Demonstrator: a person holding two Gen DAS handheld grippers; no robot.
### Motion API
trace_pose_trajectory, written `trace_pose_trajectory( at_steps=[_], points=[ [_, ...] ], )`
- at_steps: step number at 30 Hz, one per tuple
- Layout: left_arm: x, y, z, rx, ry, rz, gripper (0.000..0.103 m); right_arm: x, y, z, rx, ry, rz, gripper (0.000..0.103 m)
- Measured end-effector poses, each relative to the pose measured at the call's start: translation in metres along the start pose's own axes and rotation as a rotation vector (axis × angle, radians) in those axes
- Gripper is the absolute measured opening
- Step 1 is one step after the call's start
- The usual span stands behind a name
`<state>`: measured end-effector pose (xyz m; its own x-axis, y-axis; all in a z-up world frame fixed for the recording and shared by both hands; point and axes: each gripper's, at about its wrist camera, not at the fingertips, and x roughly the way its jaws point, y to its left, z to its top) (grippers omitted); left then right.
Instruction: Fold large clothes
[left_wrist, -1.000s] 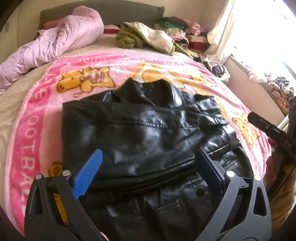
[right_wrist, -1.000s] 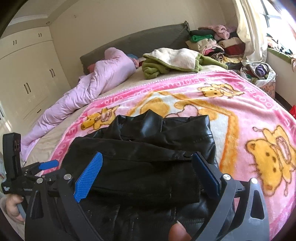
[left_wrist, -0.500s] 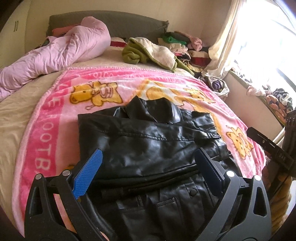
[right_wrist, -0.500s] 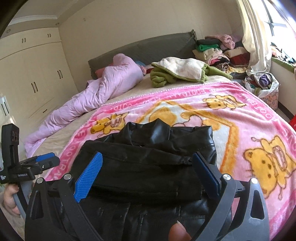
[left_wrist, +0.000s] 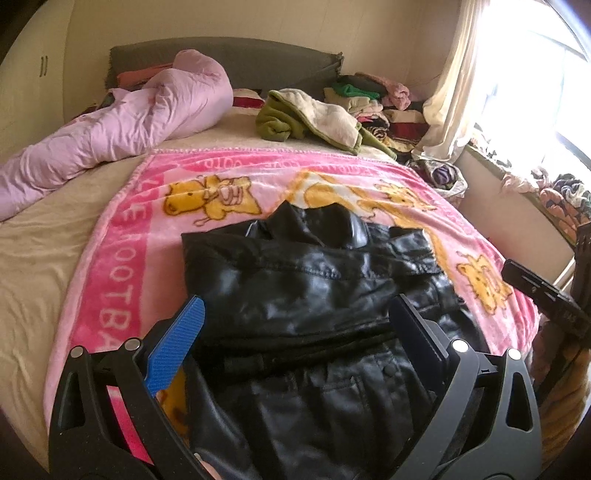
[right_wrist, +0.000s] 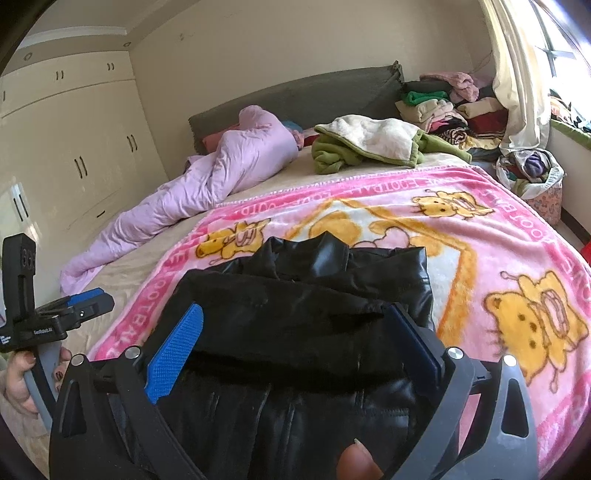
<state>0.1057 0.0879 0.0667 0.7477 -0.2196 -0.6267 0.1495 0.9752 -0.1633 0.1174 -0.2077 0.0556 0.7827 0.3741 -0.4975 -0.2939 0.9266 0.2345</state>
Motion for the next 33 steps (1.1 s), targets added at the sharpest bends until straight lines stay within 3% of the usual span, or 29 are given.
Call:
trace_pose_trajectory(
  at_steps=[17,33],
  points=[
    [-0.013,0.002,-0.065,-0.061,0.069,0.046,0.094,-0.012,-0.004,-0.037,-0.015,0.088,0.0,0.098],
    [-0.022,0.003,-0.089,-0.08,0.095,0.072,0.094,-0.011,-0.015,-0.065,-0.007,0.163,-0.001,0.098]
  ],
)
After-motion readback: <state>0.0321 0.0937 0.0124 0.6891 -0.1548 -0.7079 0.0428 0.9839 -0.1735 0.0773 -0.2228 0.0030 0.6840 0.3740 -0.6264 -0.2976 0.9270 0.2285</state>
